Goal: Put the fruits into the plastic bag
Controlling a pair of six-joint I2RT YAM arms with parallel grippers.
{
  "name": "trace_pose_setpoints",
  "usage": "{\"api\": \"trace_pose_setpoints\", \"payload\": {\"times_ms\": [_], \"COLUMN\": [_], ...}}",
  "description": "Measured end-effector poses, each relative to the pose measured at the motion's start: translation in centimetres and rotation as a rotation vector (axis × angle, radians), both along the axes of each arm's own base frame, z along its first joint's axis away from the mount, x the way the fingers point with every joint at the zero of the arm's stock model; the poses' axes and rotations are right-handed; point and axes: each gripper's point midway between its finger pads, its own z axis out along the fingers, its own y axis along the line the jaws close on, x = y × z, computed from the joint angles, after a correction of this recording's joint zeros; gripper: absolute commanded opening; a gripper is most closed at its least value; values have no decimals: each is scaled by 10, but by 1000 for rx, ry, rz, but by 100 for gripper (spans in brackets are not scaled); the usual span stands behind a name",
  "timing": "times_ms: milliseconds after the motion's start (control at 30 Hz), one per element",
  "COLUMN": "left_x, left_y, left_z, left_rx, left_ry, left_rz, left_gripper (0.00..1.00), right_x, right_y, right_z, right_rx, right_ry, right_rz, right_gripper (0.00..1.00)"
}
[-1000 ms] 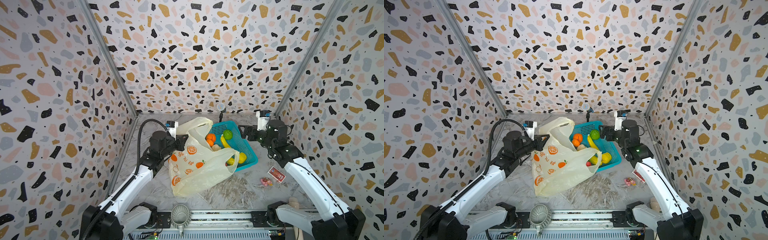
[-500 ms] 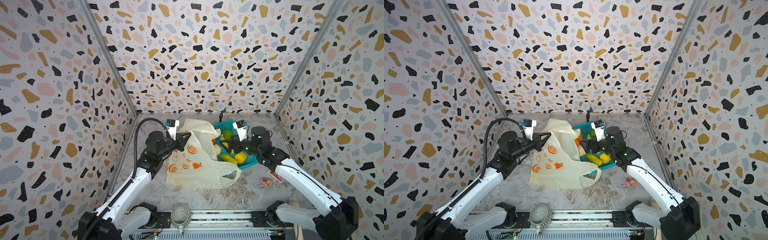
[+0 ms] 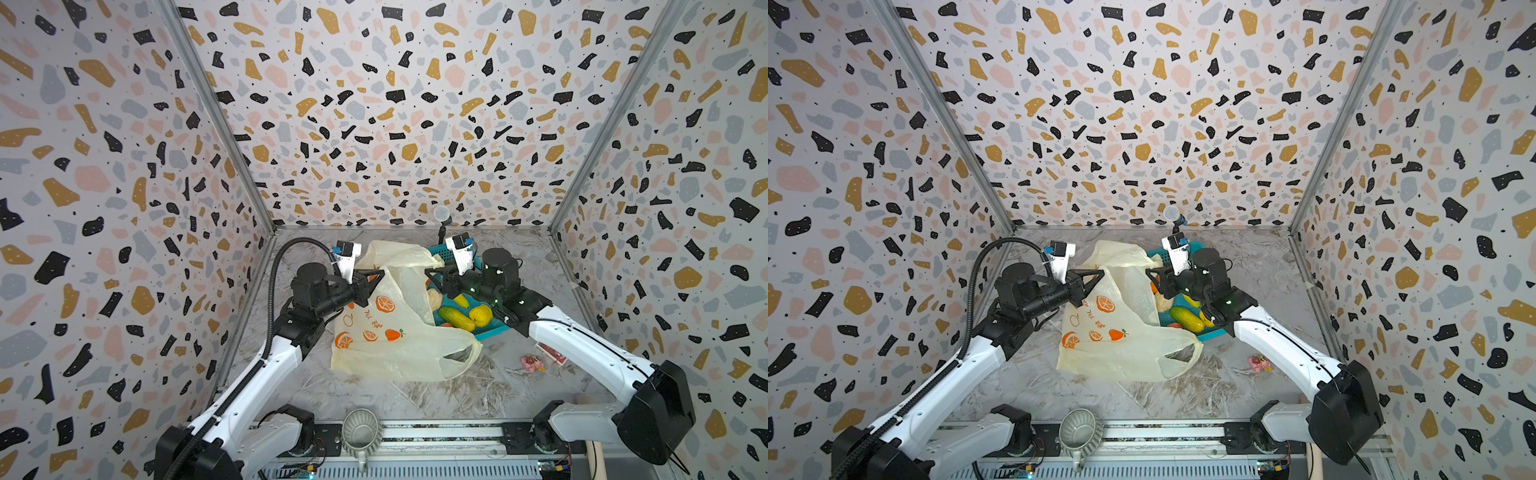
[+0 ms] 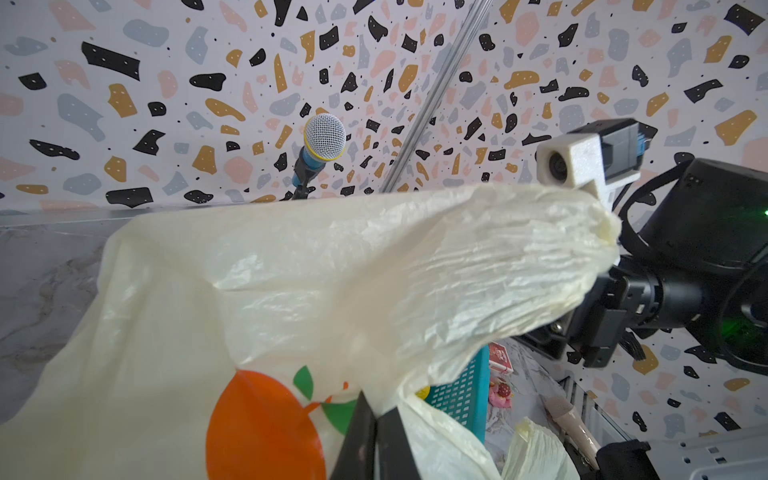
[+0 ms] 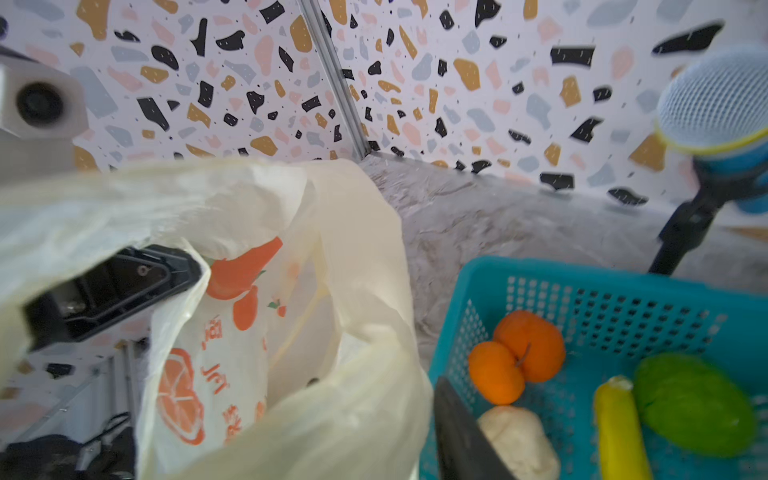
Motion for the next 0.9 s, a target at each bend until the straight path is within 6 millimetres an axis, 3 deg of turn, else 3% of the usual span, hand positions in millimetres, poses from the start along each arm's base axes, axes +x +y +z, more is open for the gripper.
{"api": "trace_pose_setpoints", "payload": {"times_ms": [233, 333, 433, 633, 700, 767, 833, 900], "left_x": [-6, -6, -3, 0, -5, -14, -24, -32], "left_y": [4, 10, 16, 22, 17, 7, 0, -4], "left_z": [-8, -4, -3, -10, -10, -5, 2, 9], "left_rx": [40, 50, 58, 79, 94, 107, 111, 109], "left_ry": [-6, -32, -41, -3, 6, -5, -19, -32], "left_rz": [2, 40, 86, 144, 145, 126, 112, 104], "left_gripper": [1, 40, 56, 68, 75, 91, 100, 100], "right_x": [6, 6, 5, 1, 0, 2, 3, 4], "right_y": [6, 7, 8, 21, 28, 34, 39, 44], "right_z": [36, 43, 48, 72, 77, 78, 77, 76], "right_rx": [42, 43, 26, -11, -29, -49, -68, -88], "right_ry": [-83, -99, -100, -144, -149, -147, -144, -144], "right_rz": [7, 1, -20, -73, -96, -126, -148, -173], "right_gripper": [0, 0, 0, 0, 0, 0, 0, 0]}}
